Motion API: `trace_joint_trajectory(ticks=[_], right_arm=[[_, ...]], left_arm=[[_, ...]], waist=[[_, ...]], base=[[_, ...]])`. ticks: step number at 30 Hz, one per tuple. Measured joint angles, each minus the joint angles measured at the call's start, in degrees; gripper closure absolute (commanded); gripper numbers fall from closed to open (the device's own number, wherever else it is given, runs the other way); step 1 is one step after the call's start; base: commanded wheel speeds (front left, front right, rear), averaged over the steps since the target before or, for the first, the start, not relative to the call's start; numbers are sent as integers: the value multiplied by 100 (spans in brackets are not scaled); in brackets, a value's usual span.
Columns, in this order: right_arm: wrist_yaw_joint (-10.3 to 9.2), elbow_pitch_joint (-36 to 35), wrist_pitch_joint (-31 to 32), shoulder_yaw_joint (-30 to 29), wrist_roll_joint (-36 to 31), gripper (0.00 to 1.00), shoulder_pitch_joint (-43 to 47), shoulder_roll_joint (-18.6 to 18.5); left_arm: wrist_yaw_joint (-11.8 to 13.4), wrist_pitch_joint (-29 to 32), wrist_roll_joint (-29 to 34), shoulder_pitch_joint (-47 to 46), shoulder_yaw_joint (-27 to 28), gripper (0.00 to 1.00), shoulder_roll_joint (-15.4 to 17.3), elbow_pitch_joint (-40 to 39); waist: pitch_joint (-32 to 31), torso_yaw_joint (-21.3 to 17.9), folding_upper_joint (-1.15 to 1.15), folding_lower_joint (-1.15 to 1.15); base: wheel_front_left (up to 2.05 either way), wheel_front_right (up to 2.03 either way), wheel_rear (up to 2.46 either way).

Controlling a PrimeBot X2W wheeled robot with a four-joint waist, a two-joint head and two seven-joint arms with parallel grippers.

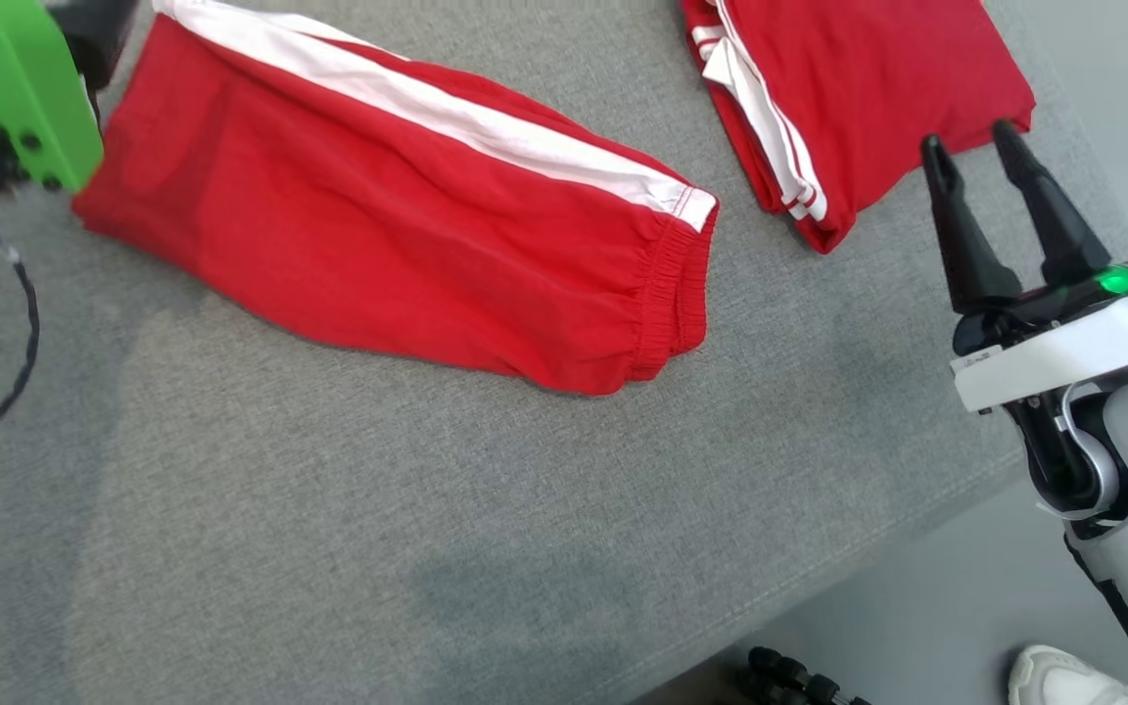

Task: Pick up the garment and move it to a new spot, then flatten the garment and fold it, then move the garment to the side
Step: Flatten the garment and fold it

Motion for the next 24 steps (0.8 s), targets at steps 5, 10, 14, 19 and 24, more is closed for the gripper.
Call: trace_joint_trajectory(ticks=[5,10,14,19,24], right_arm=[[-457,-4,2,-286,-661,0,215,-16],[-687,-185,11,-688,-1367,0,495,131],[-693,-192,11,-747,-1582,0,778,272],[-728,-127,11,-884,-1704,0,1288,472],[-736,-132,11,-1036,-1912,0,1610,648]], left_arm=[[-16,-1177,324,920,122,0,-45,-36],[133,-2673,980,2073,196,0,-154,111],[366,-3282,984,2644,276,0,-436,347],[539,-4074,927,3233,325,0,-892,656],[590,-4543,823,3562,371,0,-1141,948]], waist=[[-272,140,0,0],[-631,335,0,0],[-823,438,0,0],[-1142,634,0,0],[-1441,858,0,0]], base=[[0,0,0],[0,0,0],[0,0,0],[0,0,0],[0,0,0]])
